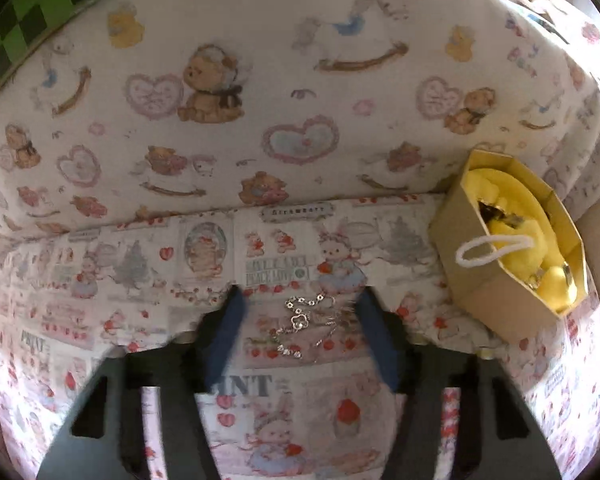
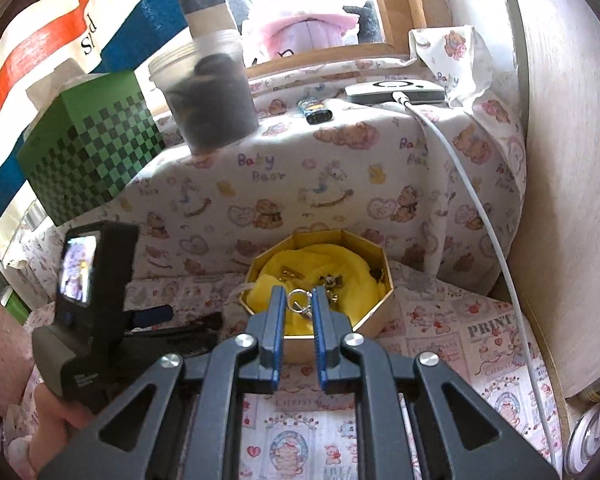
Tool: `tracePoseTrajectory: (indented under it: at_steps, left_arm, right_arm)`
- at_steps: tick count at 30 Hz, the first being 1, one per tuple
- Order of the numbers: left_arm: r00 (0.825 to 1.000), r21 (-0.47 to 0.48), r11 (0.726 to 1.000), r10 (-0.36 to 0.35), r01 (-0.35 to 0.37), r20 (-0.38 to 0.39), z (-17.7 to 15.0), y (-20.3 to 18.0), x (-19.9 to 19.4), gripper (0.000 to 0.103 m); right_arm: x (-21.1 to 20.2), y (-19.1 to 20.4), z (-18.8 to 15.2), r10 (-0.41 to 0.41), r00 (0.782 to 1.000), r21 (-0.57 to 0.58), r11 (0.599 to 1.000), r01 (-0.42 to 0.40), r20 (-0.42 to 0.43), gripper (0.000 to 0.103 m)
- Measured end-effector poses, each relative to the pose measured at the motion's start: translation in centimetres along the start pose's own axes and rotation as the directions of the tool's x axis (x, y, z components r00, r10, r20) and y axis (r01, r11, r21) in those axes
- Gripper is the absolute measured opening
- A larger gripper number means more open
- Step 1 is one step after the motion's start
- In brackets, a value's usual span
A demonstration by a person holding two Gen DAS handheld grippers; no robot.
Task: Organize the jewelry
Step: 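Grasp the silver chain with the left tool while the right tool holds the ring, then carry the chain with the left tool and ring with the right into the gold box, release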
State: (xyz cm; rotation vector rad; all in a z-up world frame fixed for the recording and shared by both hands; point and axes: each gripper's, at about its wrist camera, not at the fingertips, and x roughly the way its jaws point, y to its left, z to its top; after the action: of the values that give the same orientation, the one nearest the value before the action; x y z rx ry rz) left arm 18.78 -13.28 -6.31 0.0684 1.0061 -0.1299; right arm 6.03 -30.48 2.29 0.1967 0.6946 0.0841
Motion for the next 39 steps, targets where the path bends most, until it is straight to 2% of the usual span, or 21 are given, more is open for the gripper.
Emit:
tracePoseTrajectory:
  at_steps: [2, 5, 9, 13, 21, 29, 33, 34, 39]
  left_arm:
    - [1.0, 0.008, 1.0, 0.014, -0.014, 0.007, -0.3, 0.4, -0.4, 0.026]
    - [1.0, -0.008, 1.0, -0.005, 0.005, 0.019, -0.4, 1.2, -0.6, 0.007]
    - [0.997, -0.041, 0.996, -0.073, 0.073, 0.015, -0.3, 2.7, -0.8, 0.005]
    - [0.994, -0.041, 0.994, -0.1, 0.101, 0.033, 0.2, 4.1, -1.8, 0.005]
    - [0.98, -0.011, 0.993, -0.111, 0.114, 0.168, 0.7, 4.9, -9.5, 0.005]
    - [0.942, 0.007, 0.981, -0.186, 0.192, 0.28, 0.9, 4.2, -17.3, 0.005]
    - [0.926, 0.041, 0.979, -0.2, 0.198, 0.319, 2.2, 3.3, -20.1, 0.005]
    - [0.922, 0.048, 0.978, -0.205, 0.201, 0.328, 3.0, 1.8, -20.3, 0.005]
    - [0.897, 0.063, 0.967, -0.251, 0.245, 0.364, 4.2, 0.5, -20.5, 0.005]
  right_arm:
    - [0.0, 0.0, 0.0, -0.003, 1.0, 0.0, 1.0, 0.003, -0.002, 0.012]
    - [-0.2, -0.1, 0.1, 0.003, 1.0, 0.006, 1.0, -0.003, 0.003, 0.012]
    - [-0.1, -0.3, 0.0, -0.003, 1.0, 0.019, 1.0, 0.003, 0.003, 0.012]
    - [-0.1, -0.4, -0.1, -0.011, 1.0, 0.027, 1.0, 0.01, 0.003, 0.012]
    - [-0.7, -0.5, 0.0, -0.008, 0.999, 0.038, 0.999, 0.007, 0.04, 0.012]
    - [-2.9, -1.4, 0.8, 0.071, 0.99, 0.07, 0.994, -0.079, 0.12, 0.012]
    - [-4.7, -1.5, 1.7, 0.154, 0.974, 0.061, 0.984, -0.166, 0.164, 0.012]
    - [-5.0, -1.4, 2.1, 0.164, 0.971, 0.051, 0.983, -0.176, 0.172, 0.012]
    - [-5.1, -1.6, 4.1, 0.169, 0.966, 0.015, 0.984, -0.176, 0.196, 0.012]
